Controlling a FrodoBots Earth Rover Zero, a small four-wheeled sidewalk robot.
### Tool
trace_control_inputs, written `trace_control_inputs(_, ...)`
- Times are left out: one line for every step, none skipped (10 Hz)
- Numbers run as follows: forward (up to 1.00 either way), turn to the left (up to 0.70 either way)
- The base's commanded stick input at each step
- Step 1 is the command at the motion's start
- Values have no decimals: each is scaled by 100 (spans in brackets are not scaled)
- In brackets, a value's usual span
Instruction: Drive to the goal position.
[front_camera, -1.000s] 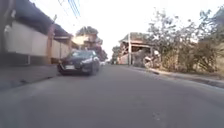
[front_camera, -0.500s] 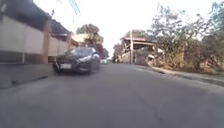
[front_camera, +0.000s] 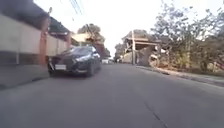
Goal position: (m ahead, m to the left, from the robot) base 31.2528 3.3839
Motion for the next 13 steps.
trace_control_inputs(100, 1)
trace_control_inputs(100, 1)
trace_control_inputs(100, 1)
trace_control_inputs(100, 1)
trace_control_inputs(100, 1)
trace_control_inputs(100, 1)
trace_control_inputs(100, 1)
trace_control_inputs(100, 1)
trace_control_inputs(100, 1)
trace_control_inputs(100, 1)
trace_control_inputs(100, 1)
trace_control_inputs(100, 1)
trace_control_inputs(100, 1)
